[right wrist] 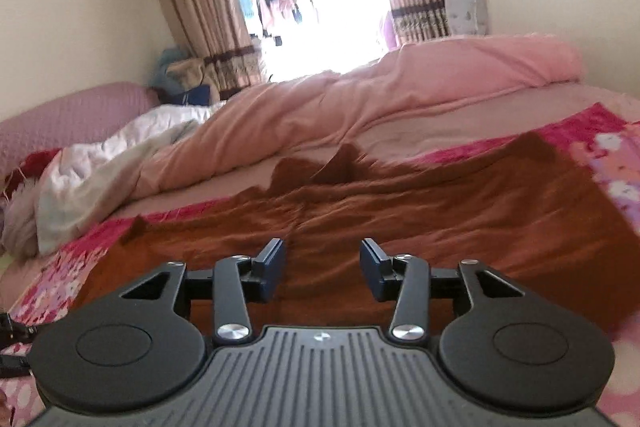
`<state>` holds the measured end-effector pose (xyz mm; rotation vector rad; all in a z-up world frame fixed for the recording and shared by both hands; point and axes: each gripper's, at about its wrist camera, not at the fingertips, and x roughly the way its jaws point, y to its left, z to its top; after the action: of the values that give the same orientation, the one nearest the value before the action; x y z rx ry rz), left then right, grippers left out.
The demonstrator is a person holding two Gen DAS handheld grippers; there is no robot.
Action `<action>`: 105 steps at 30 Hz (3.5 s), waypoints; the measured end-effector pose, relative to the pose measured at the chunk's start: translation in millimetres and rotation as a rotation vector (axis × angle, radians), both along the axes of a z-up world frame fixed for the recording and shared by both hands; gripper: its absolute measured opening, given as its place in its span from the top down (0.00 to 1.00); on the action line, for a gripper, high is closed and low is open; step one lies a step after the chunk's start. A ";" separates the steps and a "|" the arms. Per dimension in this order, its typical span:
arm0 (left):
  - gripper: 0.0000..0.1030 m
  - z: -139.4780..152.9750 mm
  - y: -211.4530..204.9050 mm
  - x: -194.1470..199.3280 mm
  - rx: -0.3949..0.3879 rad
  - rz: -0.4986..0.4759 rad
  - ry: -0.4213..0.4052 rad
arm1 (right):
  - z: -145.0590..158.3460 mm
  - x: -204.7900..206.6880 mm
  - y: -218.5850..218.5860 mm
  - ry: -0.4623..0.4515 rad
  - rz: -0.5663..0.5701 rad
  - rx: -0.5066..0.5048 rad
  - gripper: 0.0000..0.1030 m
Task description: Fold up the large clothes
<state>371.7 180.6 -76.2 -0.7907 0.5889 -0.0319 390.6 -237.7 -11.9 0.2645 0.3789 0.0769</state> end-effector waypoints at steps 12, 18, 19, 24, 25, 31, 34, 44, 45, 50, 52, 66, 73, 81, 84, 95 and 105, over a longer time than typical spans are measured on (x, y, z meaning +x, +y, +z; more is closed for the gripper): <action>0.35 -23.7 1.7 38.7 -0.167 0.097 -0.033 | -48.3 29.1 33.8 0.097 -0.049 -0.056 0.47; 0.32 -22.8 -2.3 61.4 -0.180 0.151 -0.070 | -46.2 30.1 35.0 0.103 -0.045 -0.062 0.47; 0.31 -22.2 -2.5 66.9 -0.183 0.160 -0.071 | -46.9 29.8 35.1 0.103 -0.044 -0.059 0.47; 0.31 -18.8 -3.5 96.6 -0.149 0.164 -0.067 | -46.7 30.7 37.8 0.113 -0.052 -0.068 0.47; 0.32 -19.0 -3.0 99.5 -0.144 0.161 -0.069 | -46.6 31.1 39.3 0.114 -0.056 -0.073 0.47; 0.48 -20.3 2.9 98.7 -0.162 0.129 -0.082 | -52.6 30.2 44.6 0.096 -0.065 -0.099 0.47; 0.61 -14.7 2.5 97.0 -0.170 0.098 -0.102 | -53.9 29.6 45.6 0.087 -0.066 -0.110 0.47; 0.67 54.3 -30.9 85.9 -0.135 -0.033 -0.257 | -42.7 20.4 30.0 0.069 -0.046 -0.035 0.48; 0.67 63.6 -40.0 84.8 -0.131 -0.058 -0.276 | -38.9 15.9 21.3 0.065 -0.045 0.005 0.48; 0.69 98.9 -95.9 83.0 -0.140 -0.183 -0.352 | -21.8 -14.3 -32.8 0.041 -0.139 0.048 0.48; 0.70 110.1 -127.8 84.4 -0.152 -0.248 -0.376 | -18.3 -29.5 -59.2 0.024 -0.176 0.052 0.48; 0.39 45.1 -425.4 150.6 -0.058 -0.719 -0.110 | -25.5 -107.2 -185.5 0.021 -0.391 0.072 0.48; 0.31 41.5 -438.1 155.5 -0.042 -0.802 -0.141 | -30.1 -119.5 -204.1 0.033 -0.394 0.110 0.48; 0.31 99.7 -373.7 114.2 -0.095 -0.770 -0.272 | -25.9 -126.6 -202.5 0.009 -0.320 0.227 0.48; 0.31 101.6 -340.5 79.2 0.033 -0.732 -0.324 | -24.4 -130.0 -200.3 0.003 -0.266 0.268 0.48; 0.31 40.7 -300.7 20.1 0.529 -0.620 -0.226 | -49.4 -124.2 -214.4 -0.006 -0.057 0.681 0.35; 0.30 27.7 -311.7 34.9 0.559 -0.572 -0.187 | -49.8 -75.0 -211.7 -0.001 -0.100 0.792 0.24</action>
<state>406.6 -131.2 -48.5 -0.0581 0.5912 -0.4435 315.6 -449.5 -61.7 1.0641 0.3188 0.1270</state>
